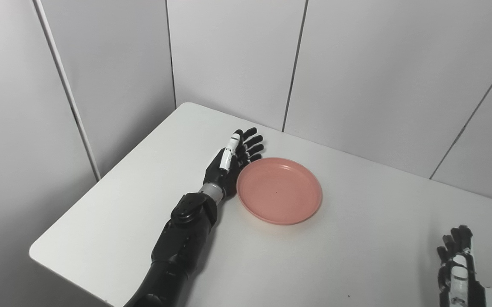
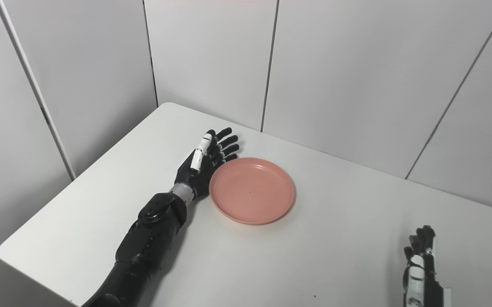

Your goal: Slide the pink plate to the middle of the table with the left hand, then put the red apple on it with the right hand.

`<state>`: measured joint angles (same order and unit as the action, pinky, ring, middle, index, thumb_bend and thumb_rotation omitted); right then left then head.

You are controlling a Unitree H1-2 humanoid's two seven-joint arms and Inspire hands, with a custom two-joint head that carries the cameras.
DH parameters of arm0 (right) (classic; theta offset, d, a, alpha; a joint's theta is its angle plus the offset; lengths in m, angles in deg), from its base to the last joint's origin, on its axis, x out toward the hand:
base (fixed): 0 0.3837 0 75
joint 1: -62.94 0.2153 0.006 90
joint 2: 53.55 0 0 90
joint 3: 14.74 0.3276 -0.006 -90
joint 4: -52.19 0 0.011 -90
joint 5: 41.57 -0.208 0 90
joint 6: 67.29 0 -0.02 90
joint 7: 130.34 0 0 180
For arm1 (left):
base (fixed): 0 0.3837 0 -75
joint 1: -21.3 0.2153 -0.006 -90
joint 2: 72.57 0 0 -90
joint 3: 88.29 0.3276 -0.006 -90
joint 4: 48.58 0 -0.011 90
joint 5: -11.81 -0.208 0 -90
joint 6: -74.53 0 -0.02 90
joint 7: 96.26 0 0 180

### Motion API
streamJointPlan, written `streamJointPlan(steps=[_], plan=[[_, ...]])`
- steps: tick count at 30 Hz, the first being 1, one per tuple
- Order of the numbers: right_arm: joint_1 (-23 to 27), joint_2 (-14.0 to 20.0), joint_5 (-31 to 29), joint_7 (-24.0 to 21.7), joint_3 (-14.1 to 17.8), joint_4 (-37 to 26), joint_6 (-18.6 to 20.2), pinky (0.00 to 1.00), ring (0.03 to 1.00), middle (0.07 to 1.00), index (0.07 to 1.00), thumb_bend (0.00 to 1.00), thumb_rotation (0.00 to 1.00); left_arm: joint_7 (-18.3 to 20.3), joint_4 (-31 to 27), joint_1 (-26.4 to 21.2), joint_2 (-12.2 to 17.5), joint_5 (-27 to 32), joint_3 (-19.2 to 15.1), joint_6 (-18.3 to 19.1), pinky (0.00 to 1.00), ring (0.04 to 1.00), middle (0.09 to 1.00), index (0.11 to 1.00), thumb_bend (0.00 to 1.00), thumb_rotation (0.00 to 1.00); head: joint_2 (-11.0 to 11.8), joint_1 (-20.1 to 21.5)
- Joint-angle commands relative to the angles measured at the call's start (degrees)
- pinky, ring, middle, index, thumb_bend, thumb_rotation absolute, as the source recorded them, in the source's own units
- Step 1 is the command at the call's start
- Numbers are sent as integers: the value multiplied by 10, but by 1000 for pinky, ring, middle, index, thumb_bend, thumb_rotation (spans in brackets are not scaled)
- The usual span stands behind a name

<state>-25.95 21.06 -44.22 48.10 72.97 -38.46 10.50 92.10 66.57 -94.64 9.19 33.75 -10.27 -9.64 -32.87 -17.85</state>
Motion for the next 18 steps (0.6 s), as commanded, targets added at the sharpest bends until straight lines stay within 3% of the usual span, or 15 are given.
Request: streamJointPlan(steps=[1,6,13,18], plan=[[-22,-8,2,0,-3,21,-12,1000,977,988,987,190,1000,-3,25,16,-14,-7,9,27,885,875,871,853,327,1000,-1,1],[-26,-11,13,4,-6,3,16,1000,990,996,993,206,1000,-5,22,20,-18,-17,26,26,842,848,850,834,335,1000,-10,15],[-24,-20,19,9,-5,10,1,999,960,982,987,193,1000,-3,5,31,-27,-26,46,36,849,857,856,843,341,1000,-18,30],[-26,-26,19,12,-5,3,17,1000,972,988,992,203,1000,-5,-8,36,-35,-28,58,45,842,856,858,838,334,1000,-25,39]])
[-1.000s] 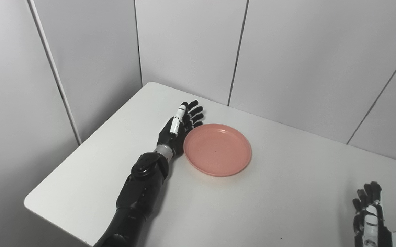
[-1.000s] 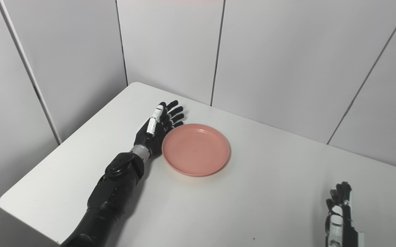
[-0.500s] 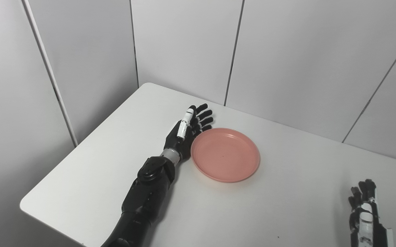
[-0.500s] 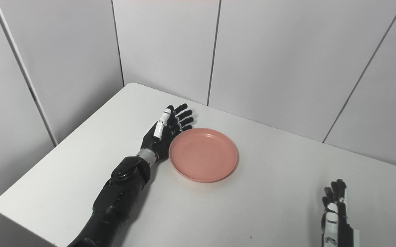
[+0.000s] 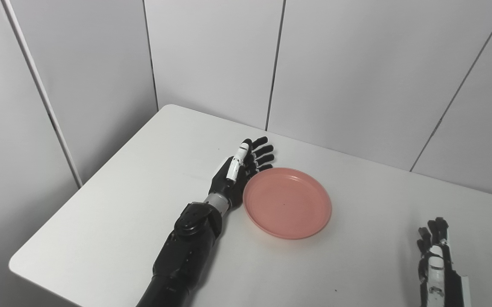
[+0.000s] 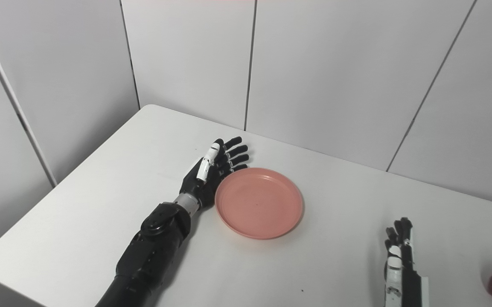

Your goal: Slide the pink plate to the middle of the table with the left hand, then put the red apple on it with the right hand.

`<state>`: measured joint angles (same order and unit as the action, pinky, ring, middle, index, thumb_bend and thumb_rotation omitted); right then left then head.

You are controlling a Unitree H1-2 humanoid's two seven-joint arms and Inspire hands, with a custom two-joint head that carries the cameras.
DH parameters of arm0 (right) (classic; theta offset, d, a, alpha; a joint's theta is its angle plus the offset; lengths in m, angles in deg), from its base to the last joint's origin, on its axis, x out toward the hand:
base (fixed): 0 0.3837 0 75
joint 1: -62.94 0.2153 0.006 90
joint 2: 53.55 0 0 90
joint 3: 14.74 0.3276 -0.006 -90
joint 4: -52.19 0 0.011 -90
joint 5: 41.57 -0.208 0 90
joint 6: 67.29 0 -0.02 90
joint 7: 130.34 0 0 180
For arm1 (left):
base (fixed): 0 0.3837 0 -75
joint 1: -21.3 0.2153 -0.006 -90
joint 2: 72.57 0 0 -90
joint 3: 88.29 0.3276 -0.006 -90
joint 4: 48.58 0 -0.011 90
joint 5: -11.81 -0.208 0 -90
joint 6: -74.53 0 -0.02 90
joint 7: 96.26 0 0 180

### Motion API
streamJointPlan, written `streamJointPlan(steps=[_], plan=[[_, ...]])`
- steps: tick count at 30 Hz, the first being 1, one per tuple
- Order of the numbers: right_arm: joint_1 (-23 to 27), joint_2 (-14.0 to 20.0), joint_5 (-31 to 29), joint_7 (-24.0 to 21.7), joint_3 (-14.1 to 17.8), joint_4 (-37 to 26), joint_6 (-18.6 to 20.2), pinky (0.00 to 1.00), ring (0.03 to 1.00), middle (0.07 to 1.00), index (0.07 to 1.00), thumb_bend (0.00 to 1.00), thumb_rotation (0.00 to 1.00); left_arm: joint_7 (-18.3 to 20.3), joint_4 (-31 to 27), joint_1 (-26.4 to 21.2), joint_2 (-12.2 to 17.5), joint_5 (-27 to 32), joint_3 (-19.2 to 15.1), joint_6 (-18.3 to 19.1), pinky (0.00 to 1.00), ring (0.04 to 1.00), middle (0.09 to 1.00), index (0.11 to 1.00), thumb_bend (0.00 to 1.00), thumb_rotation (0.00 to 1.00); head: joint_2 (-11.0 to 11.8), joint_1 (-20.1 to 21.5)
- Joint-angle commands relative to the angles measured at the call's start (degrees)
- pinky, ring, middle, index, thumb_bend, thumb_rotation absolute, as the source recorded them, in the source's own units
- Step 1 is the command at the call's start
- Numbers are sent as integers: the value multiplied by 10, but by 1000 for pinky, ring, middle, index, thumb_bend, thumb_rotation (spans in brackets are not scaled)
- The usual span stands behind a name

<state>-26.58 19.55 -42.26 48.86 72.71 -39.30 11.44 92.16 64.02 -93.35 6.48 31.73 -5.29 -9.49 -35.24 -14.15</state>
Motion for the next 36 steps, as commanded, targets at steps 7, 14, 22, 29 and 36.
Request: streamJointPlan(steps=[7,14,22,29,36], plan=[[-18,-14,6,8,-4,14,8,1000,973,990,995,213,1000,-3,-7,34,-23,-18,32,53,837,862,863,839,336,1000,-8,13],[-20,-21,15,19,-5,0,26,1000,978,987,989,204,1000,-8,-29,45,-45,-26,49,72,852,867,867,845,326,1000,-19,29],[-21,-30,22,29,-3,-15,44,1000,975,980,980,220,1000,-16,-52,54,-66,-33,67,91,871,877,875,853,326,1000,-28,46],[-22,-36,36,40,-3,-31,64,1000,976,972,970,234,1000,-19,-75,67,-87,-39,74,94,878,882,877,852,339,1000,-37,70],[-17,-42,43,47,-2,-35,77,1000,977,973,975,250,1000,-17,-101,80,-98,-35,78,115,899,895,896,873,338,1000,-42,90]])
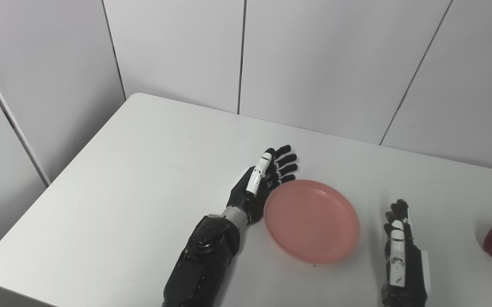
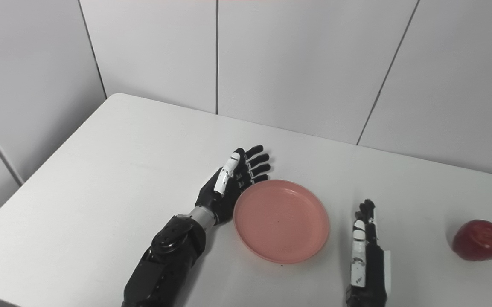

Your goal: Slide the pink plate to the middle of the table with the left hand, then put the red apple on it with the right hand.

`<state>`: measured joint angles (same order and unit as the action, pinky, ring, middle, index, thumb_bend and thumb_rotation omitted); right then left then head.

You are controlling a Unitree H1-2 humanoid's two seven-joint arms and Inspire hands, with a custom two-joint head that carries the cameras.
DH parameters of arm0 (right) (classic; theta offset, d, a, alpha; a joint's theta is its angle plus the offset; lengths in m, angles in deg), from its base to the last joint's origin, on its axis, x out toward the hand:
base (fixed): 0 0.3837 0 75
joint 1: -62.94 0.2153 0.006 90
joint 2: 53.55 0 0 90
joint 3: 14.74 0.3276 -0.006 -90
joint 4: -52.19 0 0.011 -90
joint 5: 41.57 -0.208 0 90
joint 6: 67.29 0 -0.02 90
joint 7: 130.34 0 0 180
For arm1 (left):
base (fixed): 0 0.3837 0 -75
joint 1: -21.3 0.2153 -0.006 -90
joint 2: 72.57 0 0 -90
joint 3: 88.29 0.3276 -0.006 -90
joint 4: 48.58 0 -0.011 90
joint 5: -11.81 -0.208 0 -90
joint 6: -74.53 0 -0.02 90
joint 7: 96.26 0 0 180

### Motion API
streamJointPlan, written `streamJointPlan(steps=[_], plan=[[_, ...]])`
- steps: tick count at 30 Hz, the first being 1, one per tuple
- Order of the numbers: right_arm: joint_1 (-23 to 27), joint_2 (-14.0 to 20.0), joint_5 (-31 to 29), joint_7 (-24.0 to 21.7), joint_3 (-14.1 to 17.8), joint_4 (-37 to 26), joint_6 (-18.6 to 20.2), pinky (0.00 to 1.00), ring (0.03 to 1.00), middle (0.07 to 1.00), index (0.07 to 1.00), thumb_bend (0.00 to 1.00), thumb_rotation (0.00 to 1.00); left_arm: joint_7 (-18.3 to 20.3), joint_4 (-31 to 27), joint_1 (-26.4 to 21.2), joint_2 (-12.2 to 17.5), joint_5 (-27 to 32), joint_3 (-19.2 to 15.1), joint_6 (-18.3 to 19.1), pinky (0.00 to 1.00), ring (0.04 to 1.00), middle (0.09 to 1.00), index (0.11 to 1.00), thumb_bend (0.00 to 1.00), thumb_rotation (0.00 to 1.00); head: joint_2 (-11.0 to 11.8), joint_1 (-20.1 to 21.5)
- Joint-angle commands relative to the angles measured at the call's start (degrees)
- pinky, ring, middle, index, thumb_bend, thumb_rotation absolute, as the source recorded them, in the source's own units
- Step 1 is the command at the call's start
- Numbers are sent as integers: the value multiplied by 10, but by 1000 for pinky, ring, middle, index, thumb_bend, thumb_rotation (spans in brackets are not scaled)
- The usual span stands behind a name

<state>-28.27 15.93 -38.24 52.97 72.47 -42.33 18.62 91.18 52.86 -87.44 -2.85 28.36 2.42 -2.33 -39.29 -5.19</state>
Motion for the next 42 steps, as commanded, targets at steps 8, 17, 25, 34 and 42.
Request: streamJointPlan(steps=[8,17,25,34,42], plan=[[7,-7,8,15,8,-3,7,1000,966,970,975,253,1000,-7,-1,33,-6,-6,2,42,905,903,901,879,335,1000,-6,15],[18,4,14,27,21,-24,16,1000,947,949,956,274,1000,-6,-17,51,-3,-18,10,28,884,898,902,880,350,1000,-14,42],[37,28,71,32,28,-68,49,890,889,904,902,232,1000,-8,-31,55,-3,-31,13,32,881,893,894,876,352,1000,-16,66],[55,46,135,31,27,-121,90,849,858,884,889,341,1000,-1,-25,54,4,-26,7,26,896,902,904,880,368,1000,-15,103],[80,73,196,28,37,-168,121,790,868,883,885,475,956,4,-17,52,10,-19,-5,27,896,903,904,880,375,1000,-12,135]])
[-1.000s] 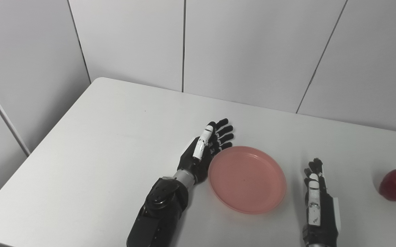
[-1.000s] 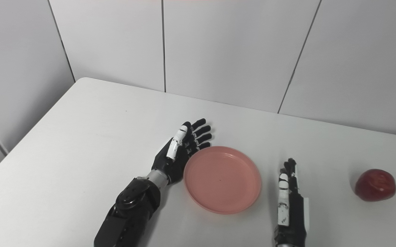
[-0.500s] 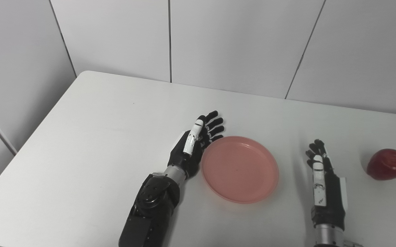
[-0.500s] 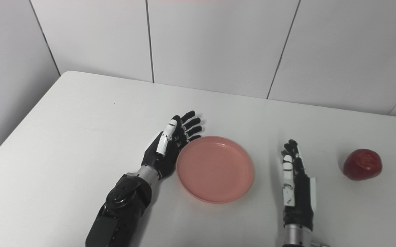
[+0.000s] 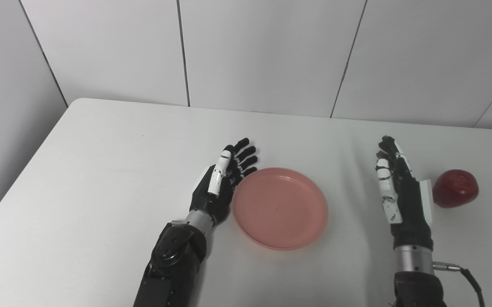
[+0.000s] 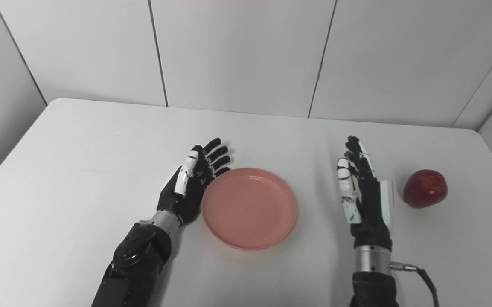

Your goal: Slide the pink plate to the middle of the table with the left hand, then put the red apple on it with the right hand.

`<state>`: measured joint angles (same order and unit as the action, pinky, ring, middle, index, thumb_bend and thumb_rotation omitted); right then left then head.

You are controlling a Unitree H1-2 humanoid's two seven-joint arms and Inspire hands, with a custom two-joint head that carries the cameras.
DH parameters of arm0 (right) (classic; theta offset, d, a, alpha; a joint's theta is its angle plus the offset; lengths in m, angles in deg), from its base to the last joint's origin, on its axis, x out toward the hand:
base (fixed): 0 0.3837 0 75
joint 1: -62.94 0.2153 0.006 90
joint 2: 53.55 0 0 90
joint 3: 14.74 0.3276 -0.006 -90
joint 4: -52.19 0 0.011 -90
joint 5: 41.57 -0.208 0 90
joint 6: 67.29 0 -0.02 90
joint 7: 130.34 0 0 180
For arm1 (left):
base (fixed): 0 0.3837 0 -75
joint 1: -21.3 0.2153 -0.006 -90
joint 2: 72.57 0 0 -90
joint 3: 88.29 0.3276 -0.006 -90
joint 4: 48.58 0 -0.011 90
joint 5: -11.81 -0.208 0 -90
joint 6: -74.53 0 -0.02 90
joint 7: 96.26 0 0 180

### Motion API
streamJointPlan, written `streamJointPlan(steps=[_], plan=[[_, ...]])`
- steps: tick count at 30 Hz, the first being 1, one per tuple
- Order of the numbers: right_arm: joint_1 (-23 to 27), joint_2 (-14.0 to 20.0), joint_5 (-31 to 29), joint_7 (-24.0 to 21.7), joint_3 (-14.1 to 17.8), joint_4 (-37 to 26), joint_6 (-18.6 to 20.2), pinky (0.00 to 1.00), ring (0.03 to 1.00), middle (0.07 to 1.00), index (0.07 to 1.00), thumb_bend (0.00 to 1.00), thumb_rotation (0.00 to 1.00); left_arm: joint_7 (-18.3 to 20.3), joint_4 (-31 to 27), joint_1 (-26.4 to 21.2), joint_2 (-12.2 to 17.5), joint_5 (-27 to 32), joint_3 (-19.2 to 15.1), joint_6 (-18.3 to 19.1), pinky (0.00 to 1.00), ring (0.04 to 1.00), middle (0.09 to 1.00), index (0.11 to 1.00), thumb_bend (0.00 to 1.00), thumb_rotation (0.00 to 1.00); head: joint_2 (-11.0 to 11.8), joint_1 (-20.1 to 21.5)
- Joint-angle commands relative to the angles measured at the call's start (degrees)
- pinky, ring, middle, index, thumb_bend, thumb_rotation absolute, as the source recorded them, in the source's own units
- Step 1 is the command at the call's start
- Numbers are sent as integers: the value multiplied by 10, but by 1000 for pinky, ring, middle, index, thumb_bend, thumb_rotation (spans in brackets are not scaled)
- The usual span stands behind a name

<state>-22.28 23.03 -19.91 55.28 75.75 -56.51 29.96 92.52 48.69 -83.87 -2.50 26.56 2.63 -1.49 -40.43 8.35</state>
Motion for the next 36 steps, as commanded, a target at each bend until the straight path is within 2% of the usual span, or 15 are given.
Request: streamJointPlan(steps=[1,4,7,9,12,14,16,20,23,26,28,31,36], plan=[[23,4,15,5,6,-30,9,791,867,884,885,482,952,-9,25,16,8,-1,-9,18,896,903,903,880,372,1000,0,7],[29,9,29,7,10,-39,14,789,861,879,885,518,959,-5,27,16,11,3,-16,20,896,901,902,878,367,1000,2,21],[40,20,70,7,15,-54,34,768,856,872,876,568,956,7,40,14,18,12,-23,16,908,904,904,883,367,1000,3,45],[46,25,90,3,18,-63,50,711,844,872,876,600,908,12,48,13,23,15,-27,14,915,907,908,888,369,1000,5,54],[53,31,117,-4,22,-78,77,686,822,874,881,633,856,20,60,10,28,21,-32,7,918,909,909,889,362,1000,7,66],[57,32,128,-5,25,-86,89,684,812,869,883,660,807,21,63,8,30,25,-36,7,917,906,906,886,358,1000,8,73],[62,34,147,-6,28,-96,106,711,819,864,889,713,708,18,65,6,31,27,-39,9,914,902,902,884,349,1000,10,81],[70,52,212,-8,32,-105,131,725,823,869,914,823,546,18,70,4,37,32,-47,8,909,899,899,882,339,1000,13,101],[73,61,235,0,41,-102,132,745,840,883,923,846,514,25,73,3,44,35,-52,5,911,904,904,887,338,1000,14,115],[72,69,234,15,56,-88,121,789,875,908,936,874,487,32,82,0,50,37,-54,-1,916,910,908,892,343,1000,14,122],[71,74,234,21,64,-78,119,778,871,904,944,894,480,34,88,-2,53,37,-55,-6,919,913,910,896,346,1000,15,124],[63,88,233,31,79,-58,117,761,858,892,951,911,491,40,97,-6,55,41,-58,-12,926,919,918,902,347,1000,15,126],[55,101,221,45,90,-20,112,757,876,929,980,975,535,42,107,-9,58,43,-59,-16,920,915,914,899,349,1000,18,139]])
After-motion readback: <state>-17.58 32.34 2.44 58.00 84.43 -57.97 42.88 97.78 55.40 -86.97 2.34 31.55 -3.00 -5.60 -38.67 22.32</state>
